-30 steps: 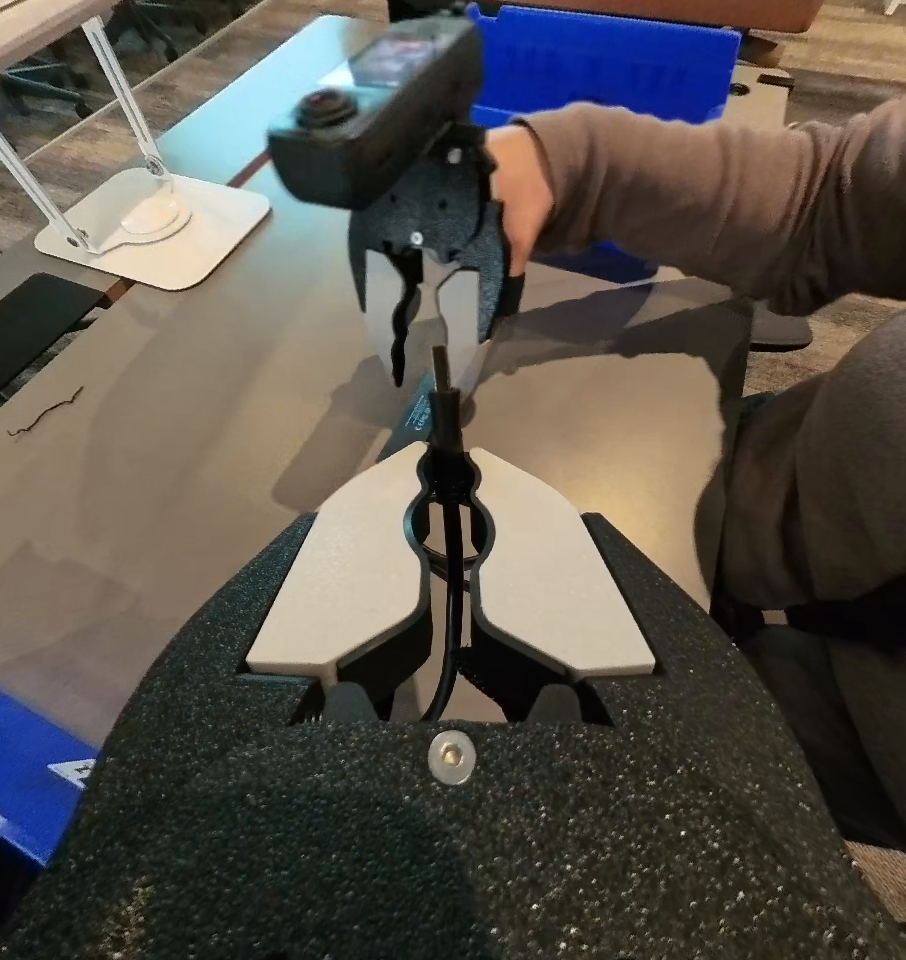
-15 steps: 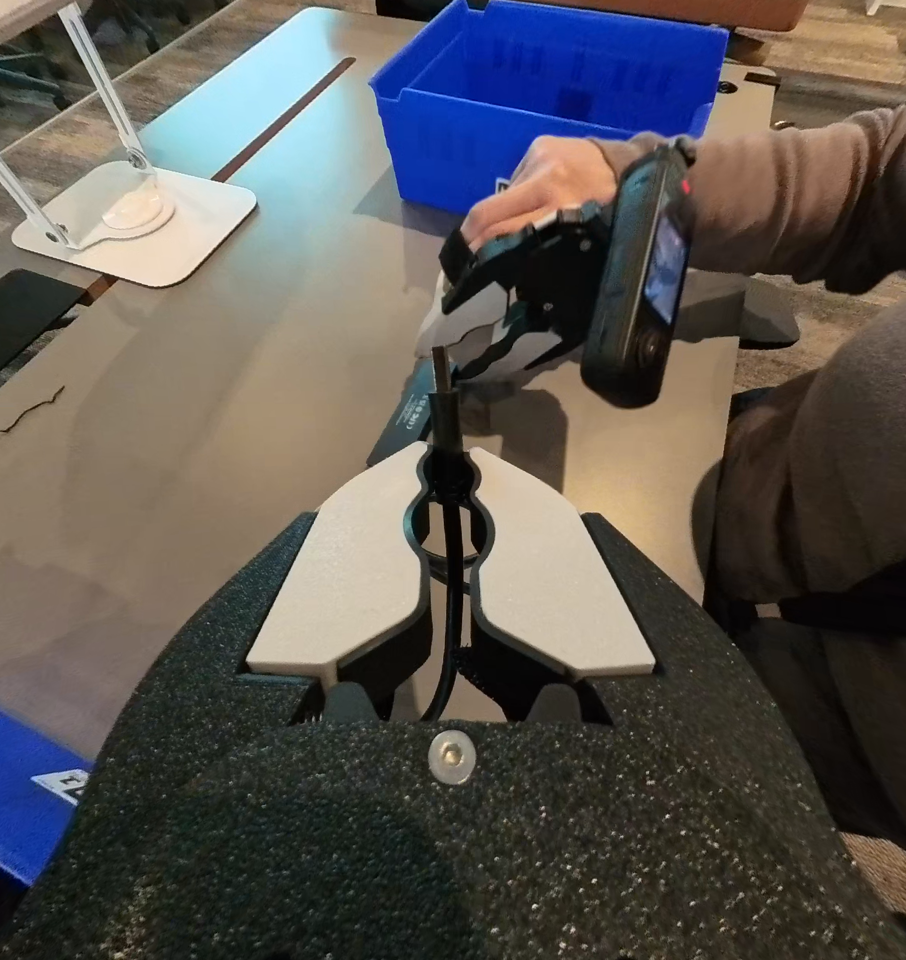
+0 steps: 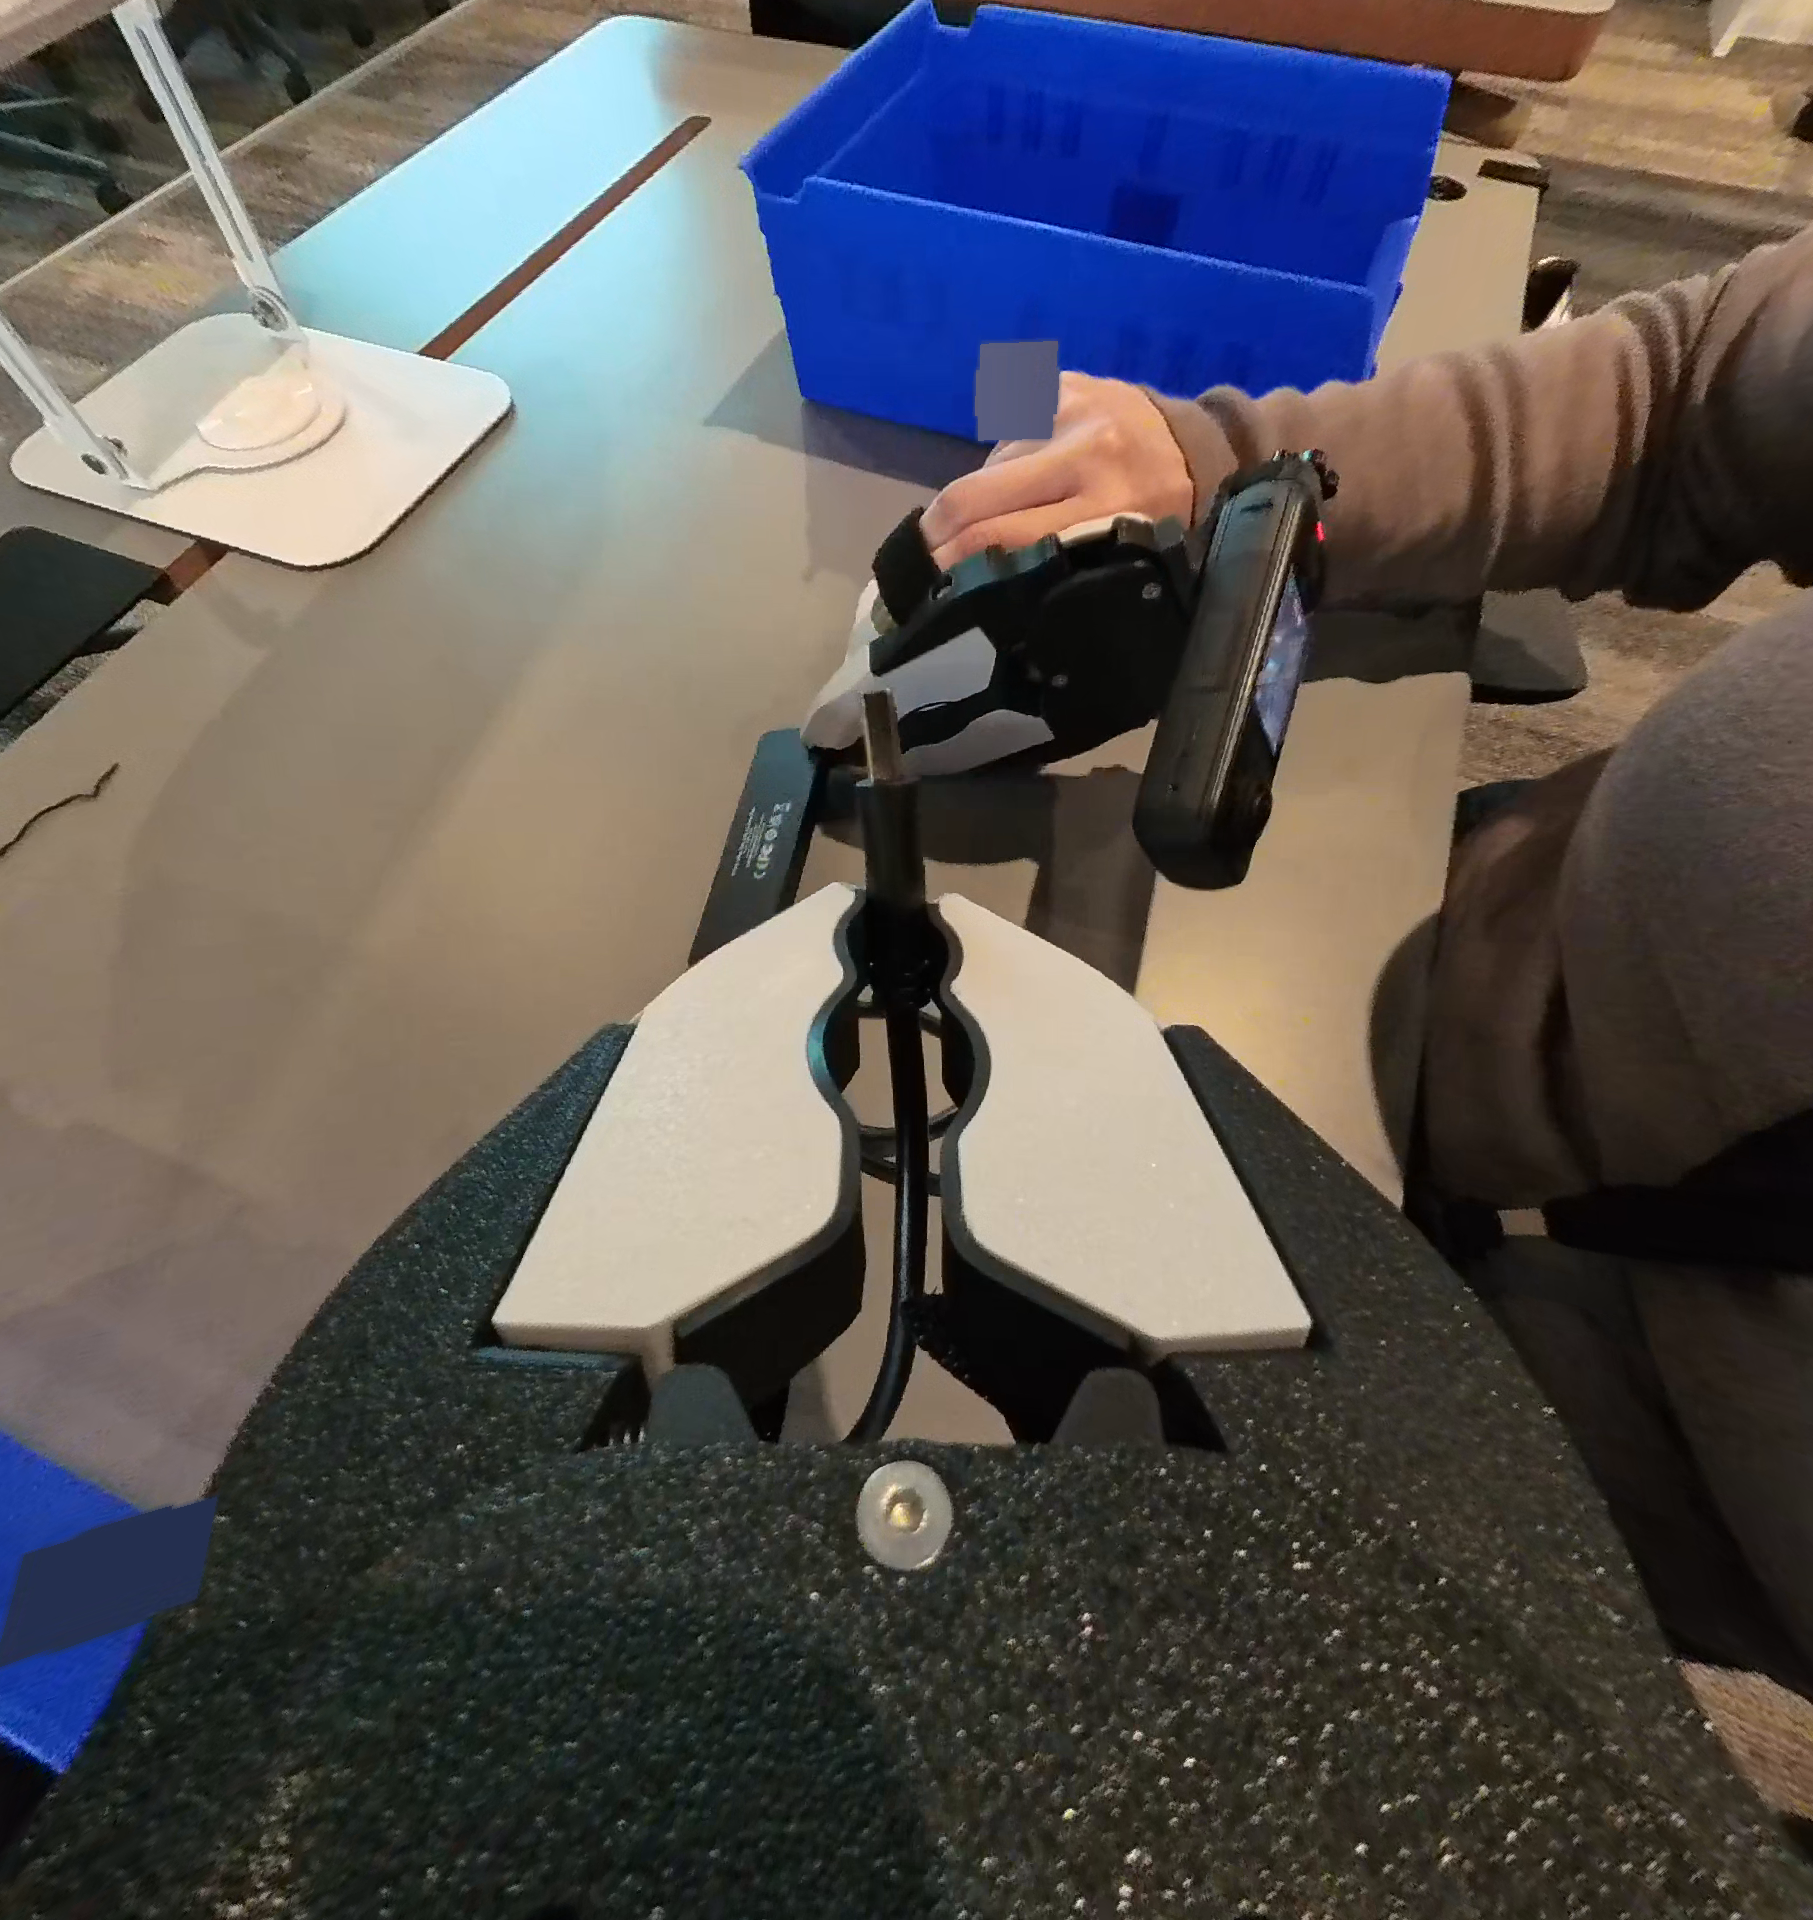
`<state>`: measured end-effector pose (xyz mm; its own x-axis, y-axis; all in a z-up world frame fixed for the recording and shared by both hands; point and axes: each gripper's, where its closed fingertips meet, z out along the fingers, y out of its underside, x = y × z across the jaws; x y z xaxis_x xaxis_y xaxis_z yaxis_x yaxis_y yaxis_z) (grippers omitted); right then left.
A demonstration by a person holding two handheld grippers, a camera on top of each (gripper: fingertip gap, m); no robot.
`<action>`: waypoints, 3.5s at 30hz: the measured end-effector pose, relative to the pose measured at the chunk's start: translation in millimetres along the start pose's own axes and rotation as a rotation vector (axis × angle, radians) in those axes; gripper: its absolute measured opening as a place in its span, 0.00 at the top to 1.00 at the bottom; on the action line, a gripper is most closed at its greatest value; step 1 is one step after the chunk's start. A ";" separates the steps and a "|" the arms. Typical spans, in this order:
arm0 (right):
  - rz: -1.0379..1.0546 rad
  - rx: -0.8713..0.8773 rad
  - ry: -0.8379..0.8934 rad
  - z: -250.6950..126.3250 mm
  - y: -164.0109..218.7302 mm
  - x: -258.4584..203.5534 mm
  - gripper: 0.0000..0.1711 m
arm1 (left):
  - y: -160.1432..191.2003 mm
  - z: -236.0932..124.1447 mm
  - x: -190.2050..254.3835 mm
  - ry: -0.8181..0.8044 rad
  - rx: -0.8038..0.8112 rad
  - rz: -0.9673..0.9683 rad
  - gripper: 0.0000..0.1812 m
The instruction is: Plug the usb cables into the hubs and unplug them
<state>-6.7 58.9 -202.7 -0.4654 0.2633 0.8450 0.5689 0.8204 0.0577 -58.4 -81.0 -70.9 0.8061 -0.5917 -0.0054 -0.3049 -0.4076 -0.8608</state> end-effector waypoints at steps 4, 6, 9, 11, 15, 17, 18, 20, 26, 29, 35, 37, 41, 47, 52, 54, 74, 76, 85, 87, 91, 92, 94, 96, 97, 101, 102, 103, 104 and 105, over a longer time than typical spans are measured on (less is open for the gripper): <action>0.067 0.027 -0.025 -1.0 -3.7 3.5 0.94 | 0.5 -1.4 -1.6 -0.004 0.003 -0.003 0.95; 0.122 0.051 -0.066 -3.5 -6.2 3.2 0.94 | 0.6 -2.1 -2.3 -0.007 0.004 -0.005 0.95; 0.241 0.092 -0.183 -8.7 -10.5 -1.3 0.94 | 0.9 -3.3 -2.9 -0.008 0.006 -0.007 0.95; 0.349 0.131 -0.289 -15.1 -14.4 -2.4 0.94 | 1.0 -4.0 -2.9 -0.007 0.007 -0.007 0.95; 0.576 0.198 -0.576 -32.4 -23.3 -4.8 0.94 | 1.9 -2.8 -2.4 0.001 0.003 -0.010 0.95; 0.658 0.205 -0.692 -36.9 -24.0 -4.6 0.94 | 2.8 -1.2 -1.8 0.008 -0.002 -0.010 0.95; 0.694 0.204 -0.746 -38.2 -24.1 -4.8 0.94 | 3.3 -0.7 -1.6 0.011 -0.005 -0.010 0.95; 0.756 0.199 -0.847 -38.9 -23.4 -5.5 0.94 | 4.0 0.5 -1.1 0.016 -0.009 -0.010 0.95; 0.869 0.197 -1.011 -27.7 -22.0 -4.8 0.94 | 5.0 1.4 -0.1 0.023 -0.015 -0.012 0.95; 0.851 0.202 -0.997 -25.0 -29.9 -1.7 0.92 | 6.2 2.0 0.5 0.027 -0.023 -0.010 0.94; 0.747 0.141 -0.913 -8.7 -47.3 -0.6 0.81 | 8.3 2.5 0.8 0.036 -0.030 -0.011 0.95; 0.705 0.144 -0.885 -5.5 -54.8 0.5 0.75 | 9.0 2.4 0.6 0.038 -0.032 -0.013 0.94; 0.609 0.097 -0.828 2.4 -58.6 1.9 0.73 | 10.4 1.7 0.1 0.038 -0.036 -0.014 0.95; 0.495 0.021 -0.835 13.3 -57.2 -2.6 0.79 | 12.3 1.4 -0.6 0.042 -0.043 -0.019 0.95; 0.567 0.039 -0.936 12.1 -61.1 -1.6 0.81 | 13.9 2.9 0.6 0.054 -0.051 -0.020 0.94; 0.700 0.101 -1.071 6.6 -67.3 -0.8 0.81 | 15.3 3.6 1.0 0.061 -0.057 -0.019 0.95; 1.181 0.315 -1.444 -33.2 -70.9 -2.4 0.81 | 30.0 17.0 -3.0 0.065 -0.129 0.019 0.95; 1.190 0.322 -1.434 -33.5 -70.5 -3.5 0.81 | 30.9 19.2 -2.9 0.068 -0.133 0.023 0.94; 1.215 0.423 -1.230 -41.5 -72.0 1.6 0.81 | 34.1 34.5 -8.0 0.069 -0.123 0.047 0.95; 1.210 0.411 -1.200 -43.6 -69.7 0.3 0.81 | 34.0 36.6 -8.5 0.068 -0.122 0.051 0.95; 1.230 0.428 -1.102 -43.9 -65.6 3.7 0.81 | 33.3 37.6 -7.8 0.068 -0.114 0.064 0.95; 1.238 0.439 -1.095 -44.3 -65.6 4.3 0.81 | 33.3 37.8 -7.8 0.069 -0.112 0.064 0.95; 1.247 0.452 -1.088 -43.9 -65.5 4.7 0.81 | 33.0 38.1 -7.6 0.075 -0.104 0.066 0.95; 1.257 0.450 -1.083 -41.7 -64.8 3.3 0.81 | 32.6 38.1 -7.5 0.085 -0.094 0.063 0.95; 1.259 0.448 -1.084 -41.0 -64.5 2.3 0.81 | 32.4 38.1 -7.3 0.090 -0.090 0.060 0.95; 1.274 0.449 -1.101 -38.8 -64.6 0.0 0.81 | 32.0 38.9 -5.9 0.102 -0.082 0.065 0.95; 1.281 0.450 -1.108 -38.1 -64.6 -0.7 0.81 | 32.5 39.3 -5.2 0.106 -0.085 0.065 0.95; 1.286 0.450 -1.115 -37.5 -64.7 -1.5 0.82 | 32.9 39.9 -4.3 0.111 -0.087 0.066 0.95; 1.290 0.453 -1.122 -37.1 -65.0 -2.1 0.82 | 33.3 40.5 -3.7 0.114 -0.088 0.068 0.95; 1.295 0.456 -1.128 -36.6 -65.3 -2.4 0.82 | 33.6 41.0 -3.3 0.116 -0.089 0.070 0.95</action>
<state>-17.9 -13.8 -189.0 -0.2216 0.8212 -0.5258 0.7906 -0.1643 -0.5899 -50.4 -64.2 -120.7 0.7192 -0.6948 -0.0004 -0.4062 -0.4200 -0.8116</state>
